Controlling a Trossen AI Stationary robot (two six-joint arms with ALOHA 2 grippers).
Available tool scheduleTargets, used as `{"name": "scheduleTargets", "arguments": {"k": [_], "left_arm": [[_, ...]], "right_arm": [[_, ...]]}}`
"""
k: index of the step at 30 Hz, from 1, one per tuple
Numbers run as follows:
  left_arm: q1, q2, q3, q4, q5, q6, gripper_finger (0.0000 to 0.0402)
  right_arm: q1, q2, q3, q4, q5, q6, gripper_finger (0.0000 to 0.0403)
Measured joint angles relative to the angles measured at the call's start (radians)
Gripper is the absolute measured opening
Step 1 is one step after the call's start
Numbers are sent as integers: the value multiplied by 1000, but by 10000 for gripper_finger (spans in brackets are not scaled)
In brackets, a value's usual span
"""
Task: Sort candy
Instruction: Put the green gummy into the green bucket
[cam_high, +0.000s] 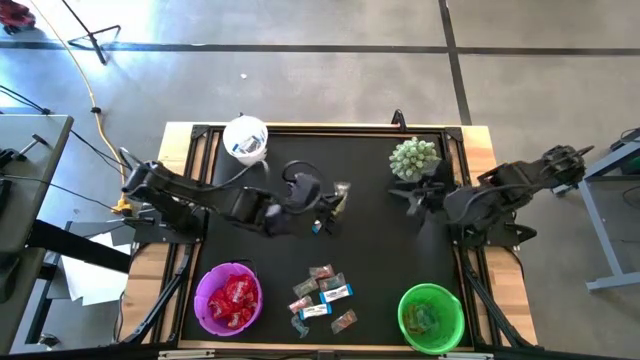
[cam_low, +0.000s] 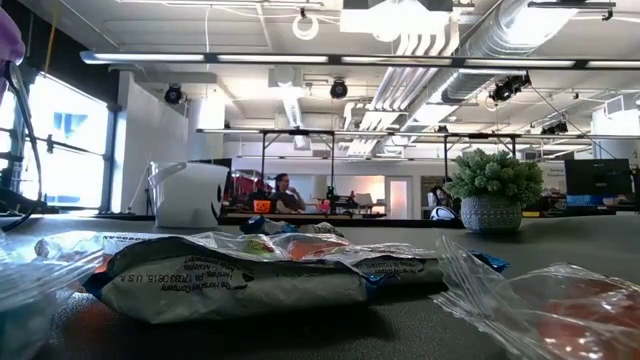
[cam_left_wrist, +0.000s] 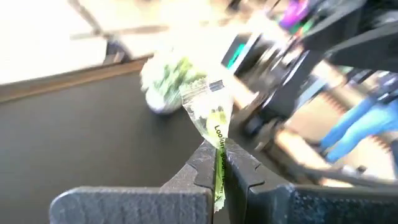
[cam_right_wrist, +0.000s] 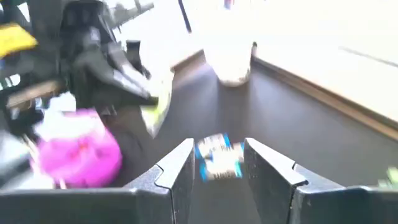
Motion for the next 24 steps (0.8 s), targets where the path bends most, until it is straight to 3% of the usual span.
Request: {"name": "scheduleTargets", "arguments": {"k": [4,9,14,24], "left_arm": [[-24,-26,0,199,-44,166,1],[-36,-26,0,390,-52,307,0],[-33,-26,0,460,-60,371,0],[-17,-26,0,529,-58,418,0]], "right_arm": [[-2,-3,0,173,67,-123,135],[-2,17,-1,388,69,-283,135],[-5,27,-2,532,33,-344,135],[-45,68,-2,622,6,-345,135]]}}
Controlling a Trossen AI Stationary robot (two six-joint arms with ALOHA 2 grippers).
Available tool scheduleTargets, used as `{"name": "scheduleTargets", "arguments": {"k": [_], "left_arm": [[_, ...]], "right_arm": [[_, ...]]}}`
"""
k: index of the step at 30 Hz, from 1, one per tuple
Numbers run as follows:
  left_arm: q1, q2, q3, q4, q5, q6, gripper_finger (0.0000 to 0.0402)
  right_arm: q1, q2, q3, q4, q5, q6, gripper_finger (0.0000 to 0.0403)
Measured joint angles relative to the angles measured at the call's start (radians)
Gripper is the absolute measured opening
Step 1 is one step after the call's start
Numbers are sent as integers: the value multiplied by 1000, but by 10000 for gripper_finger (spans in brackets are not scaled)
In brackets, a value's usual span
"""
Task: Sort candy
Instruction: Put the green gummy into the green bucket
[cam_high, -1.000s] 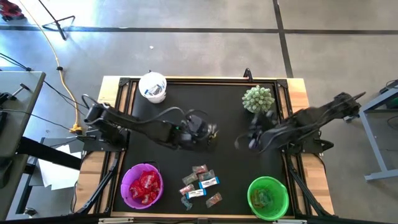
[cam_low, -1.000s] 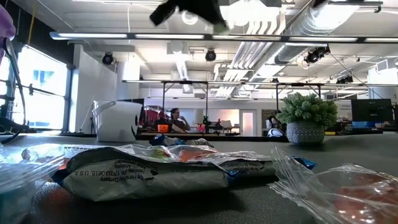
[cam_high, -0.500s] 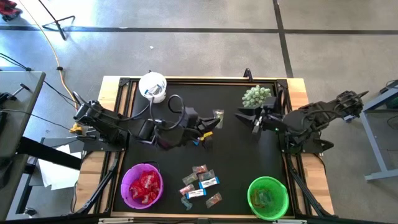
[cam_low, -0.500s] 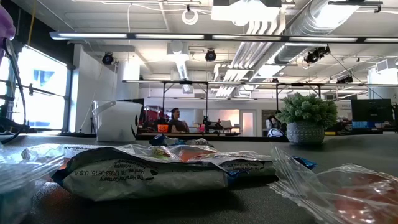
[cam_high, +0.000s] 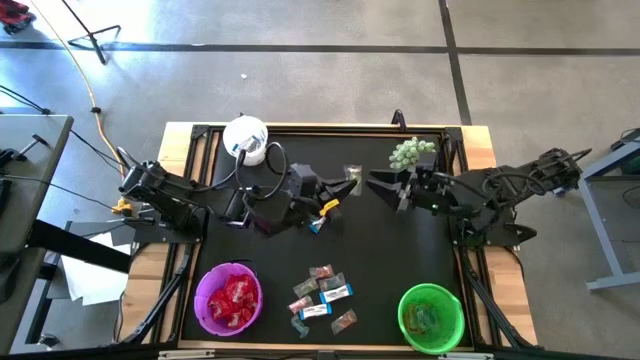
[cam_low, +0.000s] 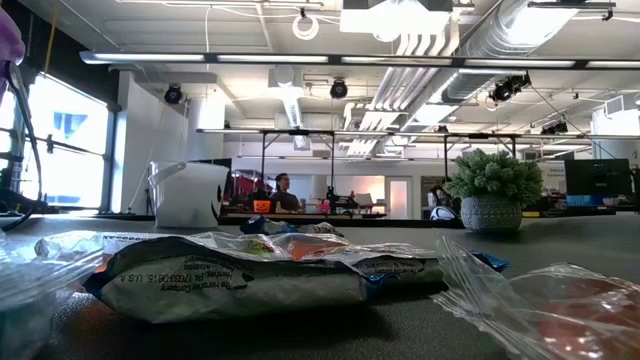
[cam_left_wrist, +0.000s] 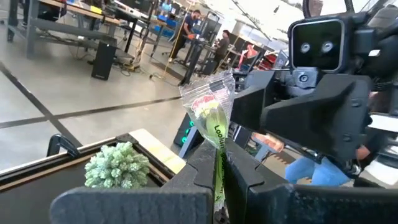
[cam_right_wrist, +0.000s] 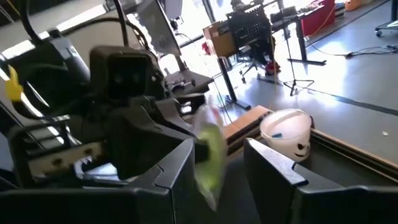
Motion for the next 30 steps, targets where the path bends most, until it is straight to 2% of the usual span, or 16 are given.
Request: {"name": "scheduleTargets", "arguments": {"k": [11,14,18,23,30], "left_arm": [[5,0,0,38,7,25,0],[5,0,0,38,8,26,0],[5,0,0,38,4,35,0],[5,0,0,38,3,50,0],[5,0,0,40,9,117,7]], "right_arm": [[-99,61,0,121,-135,0,135],[-114,68,0,140,-144,0,131],[-123,74,0,153,-151,0,97],[-128,73,0,156,-151,-1,18],[-128,73,0,159,-150,-19,8]]}}
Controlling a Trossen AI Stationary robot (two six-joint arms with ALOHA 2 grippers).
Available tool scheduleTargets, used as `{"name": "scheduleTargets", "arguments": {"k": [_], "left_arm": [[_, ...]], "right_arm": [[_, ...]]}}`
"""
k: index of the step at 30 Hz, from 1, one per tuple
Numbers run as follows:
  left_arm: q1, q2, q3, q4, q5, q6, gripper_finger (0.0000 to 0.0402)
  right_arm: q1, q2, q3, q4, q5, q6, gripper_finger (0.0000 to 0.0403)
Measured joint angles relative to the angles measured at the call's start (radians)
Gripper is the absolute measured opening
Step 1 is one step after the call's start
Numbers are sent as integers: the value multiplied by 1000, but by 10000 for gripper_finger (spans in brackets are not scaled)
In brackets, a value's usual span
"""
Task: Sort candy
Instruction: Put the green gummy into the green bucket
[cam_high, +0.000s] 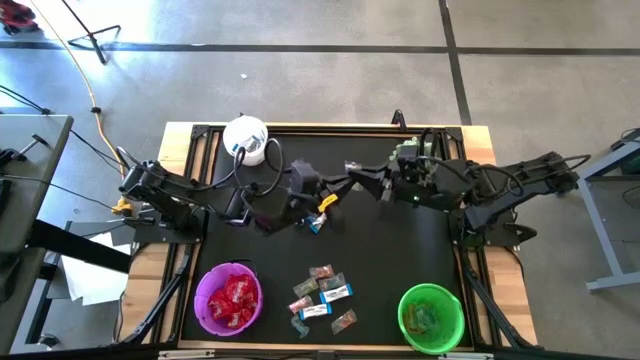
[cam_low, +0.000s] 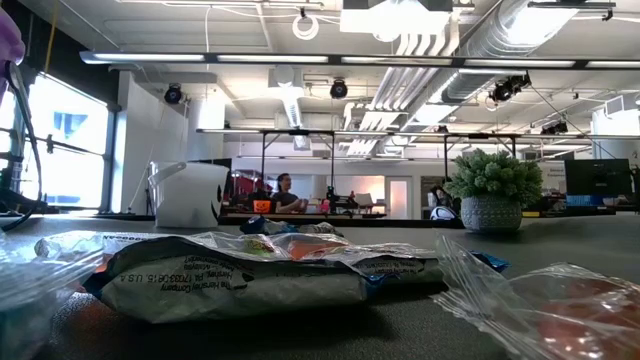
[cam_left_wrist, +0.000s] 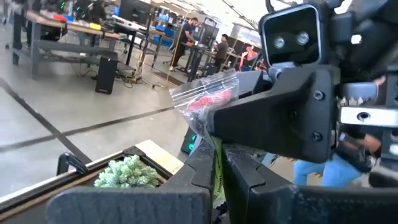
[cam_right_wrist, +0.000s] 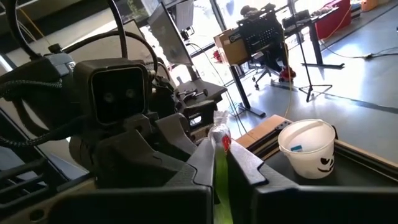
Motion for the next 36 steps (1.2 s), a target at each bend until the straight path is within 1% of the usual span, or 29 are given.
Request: {"name": "scheduleTargets", "arguments": {"k": [5,12,15,17,20,22,25,28,30,32,36], "left_arm": [[1,-2,0,-10,73,97,41],[0,-2,0,-34,98,169,112],[-2,-1,0,-55,109,196,139],[-9,-10,-2,-96,116,202,152],[-26,-38,-1,-166,122,168,163],[-36,-55,1,-218,119,121,165],[-55,-74,0,-321,131,35,165],[-70,-88,0,-394,194,-48,165],[-76,-90,0,-429,243,-97,165],[-80,-89,0,-466,286,-127,165],[-86,-89,0,-544,314,-189,165]], "right_arm": [[2,-2,0,-2,-1,-4,5],[0,-1,0,-16,-10,-3,2],[0,-13,0,-67,-13,3,2],[-1,-38,0,-148,-10,35,1],[6,-101,0,-318,-9,139,1],[18,-145,0,-451,-45,242,1],[52,-200,0,-661,-186,437,1],[128,-220,1,-827,-308,655,1],[202,-216,0,-893,-369,787,1],[280,-204,1,-922,-434,900,1],[435,-150,1,-958,-518,1095,1]]}}
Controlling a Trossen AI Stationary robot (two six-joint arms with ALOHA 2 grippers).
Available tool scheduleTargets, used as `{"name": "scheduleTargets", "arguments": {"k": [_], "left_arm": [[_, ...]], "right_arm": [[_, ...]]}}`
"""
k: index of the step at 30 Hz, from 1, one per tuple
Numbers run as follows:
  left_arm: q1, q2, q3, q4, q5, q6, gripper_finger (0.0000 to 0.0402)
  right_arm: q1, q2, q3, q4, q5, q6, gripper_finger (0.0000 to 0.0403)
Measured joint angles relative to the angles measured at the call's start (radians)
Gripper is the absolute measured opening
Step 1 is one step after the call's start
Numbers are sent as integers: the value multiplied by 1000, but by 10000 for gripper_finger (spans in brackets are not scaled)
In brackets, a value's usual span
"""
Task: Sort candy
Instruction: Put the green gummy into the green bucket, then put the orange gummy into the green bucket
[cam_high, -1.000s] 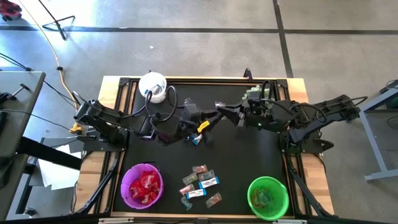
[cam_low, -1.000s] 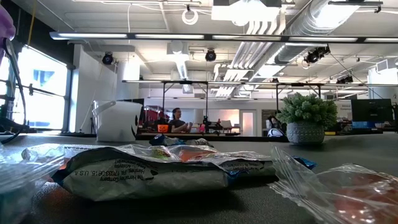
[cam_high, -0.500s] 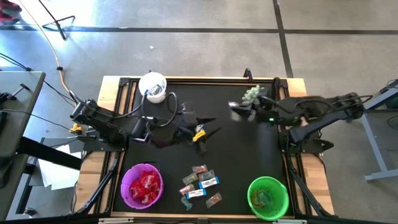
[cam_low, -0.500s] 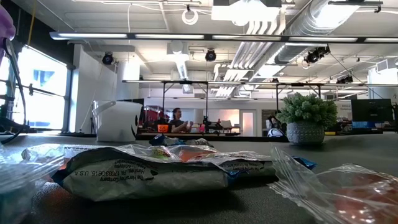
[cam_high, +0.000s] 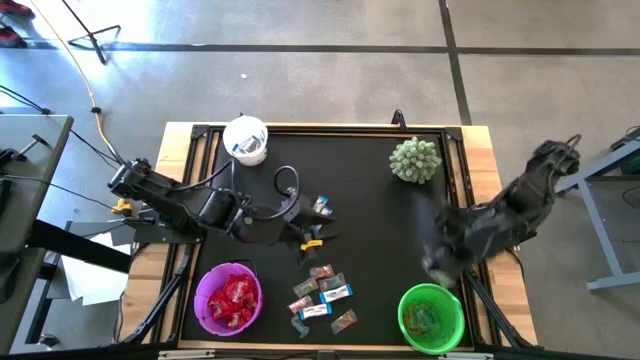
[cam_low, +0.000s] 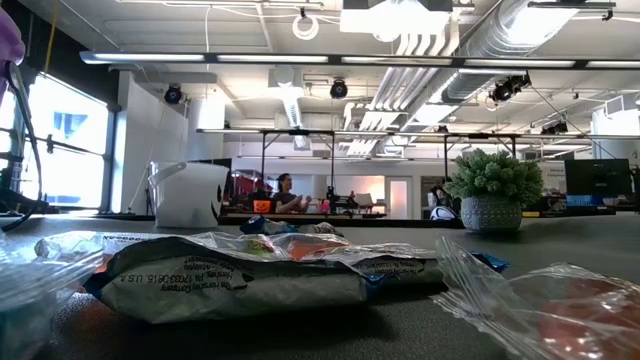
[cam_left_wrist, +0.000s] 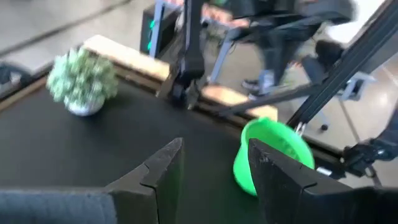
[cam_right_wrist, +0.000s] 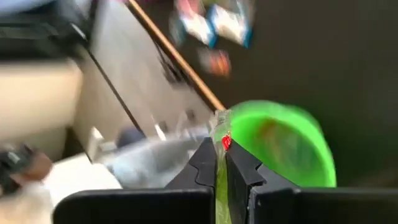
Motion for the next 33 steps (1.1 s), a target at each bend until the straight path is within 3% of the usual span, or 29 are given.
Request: {"name": "scheduleTargets", "arguments": {"k": [5,9,14,21,24,29,33], "left_arm": [[-1,0,0,-48,-5,-44,165],[1,0,0,-49,-7,-44,165],[7,0,0,-52,-3,-50,165],[7,0,0,-157,105,-35,165],[18,-8,0,-250,169,-35,165],[76,-8,0,-410,348,-11,165],[102,23,0,-508,371,80,165]], "right_arm": [[145,105,0,-96,-72,178,2],[202,193,0,-102,-104,215,17],[209,263,0,-77,-212,207,68],[185,297,0,-75,-267,188,143],[156,282,0,-52,-224,149,150],[84,248,0,63,-50,-17,140],[7,244,0,197,42,-157,129]]}}
